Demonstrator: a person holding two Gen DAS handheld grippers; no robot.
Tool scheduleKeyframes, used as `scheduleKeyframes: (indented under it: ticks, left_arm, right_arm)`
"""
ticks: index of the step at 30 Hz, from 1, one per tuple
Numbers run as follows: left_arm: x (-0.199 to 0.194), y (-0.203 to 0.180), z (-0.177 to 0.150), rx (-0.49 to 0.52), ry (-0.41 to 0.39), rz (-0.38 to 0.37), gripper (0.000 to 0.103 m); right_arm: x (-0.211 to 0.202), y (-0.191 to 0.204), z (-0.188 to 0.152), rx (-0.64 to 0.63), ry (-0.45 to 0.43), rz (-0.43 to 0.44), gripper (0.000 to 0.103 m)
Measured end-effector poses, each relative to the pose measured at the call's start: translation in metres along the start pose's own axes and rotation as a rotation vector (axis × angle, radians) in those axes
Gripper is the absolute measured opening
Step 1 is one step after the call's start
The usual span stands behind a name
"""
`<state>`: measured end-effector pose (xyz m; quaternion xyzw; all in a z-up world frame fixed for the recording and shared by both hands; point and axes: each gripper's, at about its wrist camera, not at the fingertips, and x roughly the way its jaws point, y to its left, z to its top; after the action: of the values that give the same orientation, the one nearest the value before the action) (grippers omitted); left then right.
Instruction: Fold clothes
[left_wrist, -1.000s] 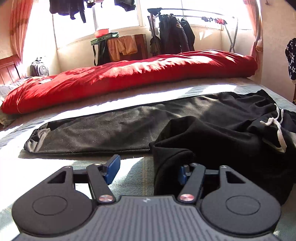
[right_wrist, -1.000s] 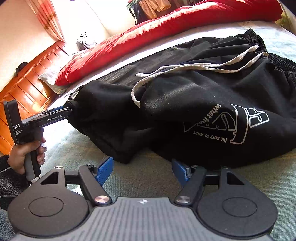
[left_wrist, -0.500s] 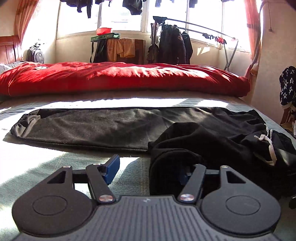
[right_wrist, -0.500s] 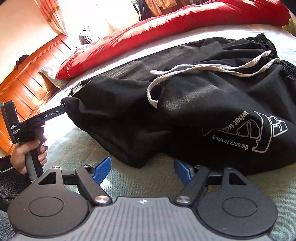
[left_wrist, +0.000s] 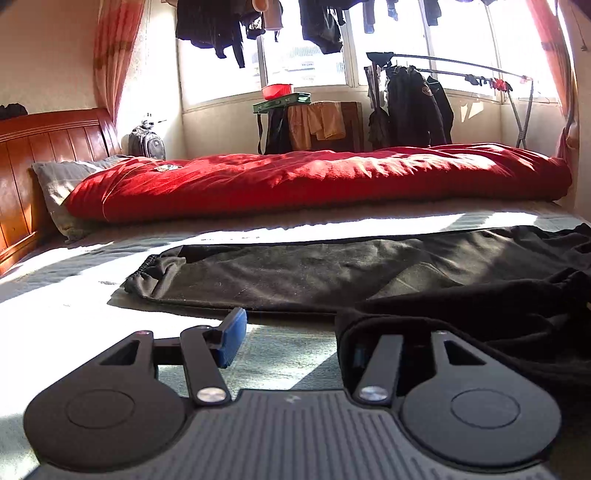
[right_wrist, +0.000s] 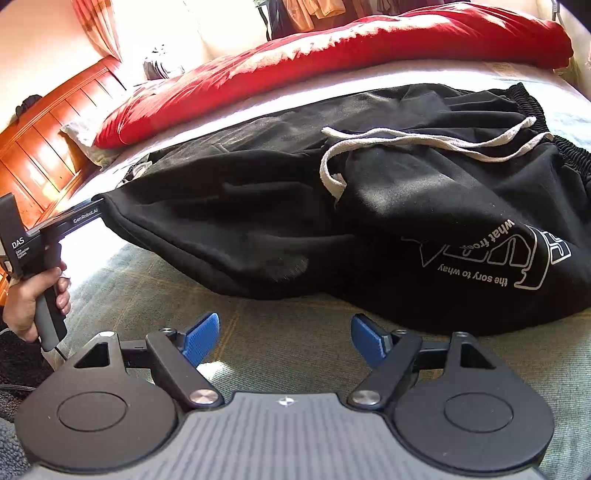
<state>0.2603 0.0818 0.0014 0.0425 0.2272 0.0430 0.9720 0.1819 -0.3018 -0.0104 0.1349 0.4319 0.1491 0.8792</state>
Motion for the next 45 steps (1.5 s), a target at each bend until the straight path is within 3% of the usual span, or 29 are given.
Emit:
scheduleKeyframes:
  ticks: [7,13,18,25,29,32,40,43,45]
  left_arm:
    - [-0.034,0.046,-0.002,-0.008,-0.013,0.074,0.054]
    - [-0.068,0.058,-0.005,0.0,-0.009,0.063,0.055]
    - [-0.089,0.056,-0.006,0.047,-0.013,0.051,0.055]
    - [-0.102,0.049,0.003,0.086,-0.046,0.056,0.056]
    - [-0.108,0.043,0.009,0.09,-0.056,0.073,0.056]
    - [-0.123,0.036,0.017,0.111,-0.08,0.096,0.056]
    - [-0.166,0.022,0.03,0.154,-0.12,0.194,0.06]
    - [-0.16,0.023,0.021,0.151,-0.044,0.181,0.06]
    - [-0.153,0.023,0.012,0.147,0.013,0.163,0.06]
  right_arm:
    - [0.011,0.023,0.006,-0.052,0.026,0.005,0.082]
    - [0.015,0.035,0.008,-0.082,0.057,-0.022,0.084]
    - [0.006,0.022,0.003,-0.047,0.071,-0.07,0.084]
    - [-0.037,-0.061,-0.008,0.267,-0.048,-0.113,0.085]
    - [-0.041,-0.123,-0.017,0.507,-0.118,-0.025,0.086]
    - [-0.033,-0.149,-0.021,0.602,-0.147,0.056,0.087]
    - [-0.014,-0.189,-0.012,0.722,-0.233,0.201,0.088]
    - [-0.012,-0.193,-0.007,0.706,-0.237,0.197,0.083]
    - [-0.013,-0.197,-0.005,0.705,-0.236,0.189,0.071]
